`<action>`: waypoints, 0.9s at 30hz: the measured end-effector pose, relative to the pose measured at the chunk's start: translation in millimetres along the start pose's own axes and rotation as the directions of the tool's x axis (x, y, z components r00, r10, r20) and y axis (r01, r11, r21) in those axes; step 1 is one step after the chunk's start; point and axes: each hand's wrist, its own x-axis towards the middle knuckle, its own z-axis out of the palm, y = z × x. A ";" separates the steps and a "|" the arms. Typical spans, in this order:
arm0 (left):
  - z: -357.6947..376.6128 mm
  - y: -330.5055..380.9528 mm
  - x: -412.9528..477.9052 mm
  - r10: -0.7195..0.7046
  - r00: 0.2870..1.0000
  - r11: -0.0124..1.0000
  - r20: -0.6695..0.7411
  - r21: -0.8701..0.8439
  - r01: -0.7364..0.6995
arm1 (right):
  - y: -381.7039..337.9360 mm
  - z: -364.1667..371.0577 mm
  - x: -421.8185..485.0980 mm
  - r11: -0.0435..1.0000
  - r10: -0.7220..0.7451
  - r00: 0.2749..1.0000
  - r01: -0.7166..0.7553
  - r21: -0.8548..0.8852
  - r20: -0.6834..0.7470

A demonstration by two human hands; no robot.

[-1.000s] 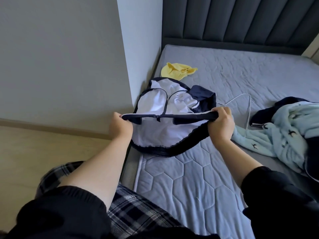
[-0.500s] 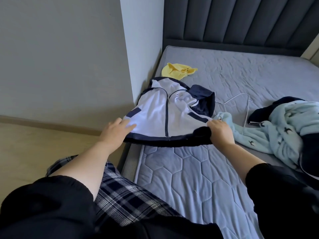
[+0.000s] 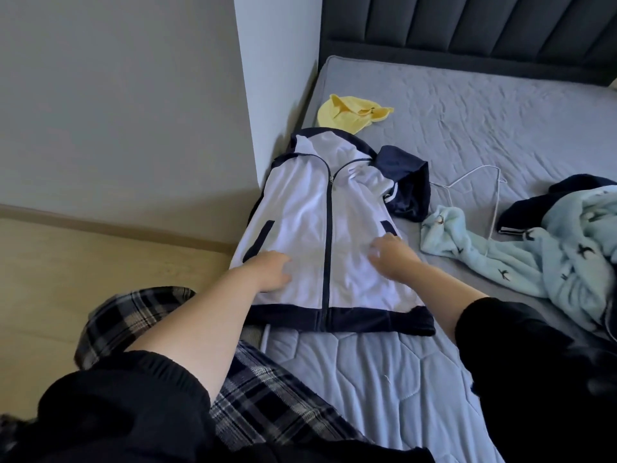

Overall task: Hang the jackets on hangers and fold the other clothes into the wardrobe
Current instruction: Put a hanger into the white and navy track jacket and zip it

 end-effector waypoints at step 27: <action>19.0 58.9 167.0 0.218 0.955 0.975 -0.202 0.079 -0.206 | 56.4 -17.1 124.1 -0.339 0.645 0.638 -0.256 0.905 0.422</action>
